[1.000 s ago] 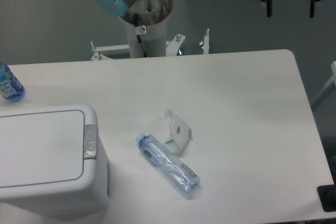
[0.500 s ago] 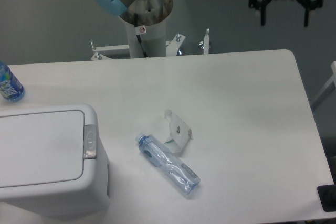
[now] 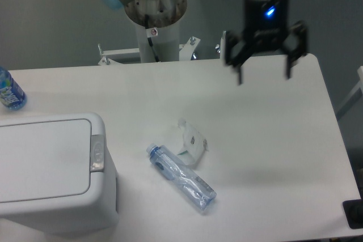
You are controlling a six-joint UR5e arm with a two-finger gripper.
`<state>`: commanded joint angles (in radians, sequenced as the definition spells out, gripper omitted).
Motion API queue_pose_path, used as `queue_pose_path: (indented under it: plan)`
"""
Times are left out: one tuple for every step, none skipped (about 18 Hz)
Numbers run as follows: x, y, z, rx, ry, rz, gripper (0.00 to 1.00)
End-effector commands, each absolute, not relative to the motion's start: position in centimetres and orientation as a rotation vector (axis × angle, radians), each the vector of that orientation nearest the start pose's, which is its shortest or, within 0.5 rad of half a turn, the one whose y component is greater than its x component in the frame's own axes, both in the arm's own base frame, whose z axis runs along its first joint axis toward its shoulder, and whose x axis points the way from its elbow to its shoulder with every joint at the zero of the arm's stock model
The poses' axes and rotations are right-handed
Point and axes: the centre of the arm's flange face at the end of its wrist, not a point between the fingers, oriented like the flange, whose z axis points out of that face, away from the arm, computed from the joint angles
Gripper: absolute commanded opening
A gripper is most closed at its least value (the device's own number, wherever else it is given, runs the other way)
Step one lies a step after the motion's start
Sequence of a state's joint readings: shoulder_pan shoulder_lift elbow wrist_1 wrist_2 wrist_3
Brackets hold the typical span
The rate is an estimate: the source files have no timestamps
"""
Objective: Open the trash can
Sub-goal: 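Move the gripper down toward the grey tab on the trash can lid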
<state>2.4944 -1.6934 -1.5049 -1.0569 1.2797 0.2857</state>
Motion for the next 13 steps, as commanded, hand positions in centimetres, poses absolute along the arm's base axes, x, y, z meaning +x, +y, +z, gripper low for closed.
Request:
queue_pose_path:
  plan:
    - [-35.5, 48.6, 51.7, -2.48, -0.751, -0.034, 1.0]
    - [-35.1, 49.5, 51.6, -2.461, -0.768, -0.084, 1.0]
    - [-34.7, 50.4, 51.2, -2.454, -0.781, -0.114, 1.0]
    - [-34.0, 51.6, 51.0, -2.451, -0.774, -0.128, 1.0]
    - [-33.0, 53.0, 50.7, -2.449, -0.757, -0.137, 1.0]
    - [-32.2, 54.0, 50.5, -2.444, -0.748, -0.145, 1.0]
    - [-31.9, 54.6, 50.4, -2.431, -0.748, -0.146, 1.0]
    - [-31.4, 55.5, 49.9, -2.429, -0.744, -0.154, 1.0]
    - [-30.8, 56.2, 49.5, -2.431, -0.741, -0.165, 1.0]
    - [-30.1, 57.0, 48.9, -2.439, -0.732, -0.175, 1.0]
    - [-29.6, 57.3, 48.8, -2.439, -0.725, -0.18, 1.0]
    - [-29.2, 57.5, 48.9, -2.435, -0.727, -0.186, 1.0]
    - [-28.9, 57.7, 48.9, -2.434, -0.728, -0.189, 1.0]
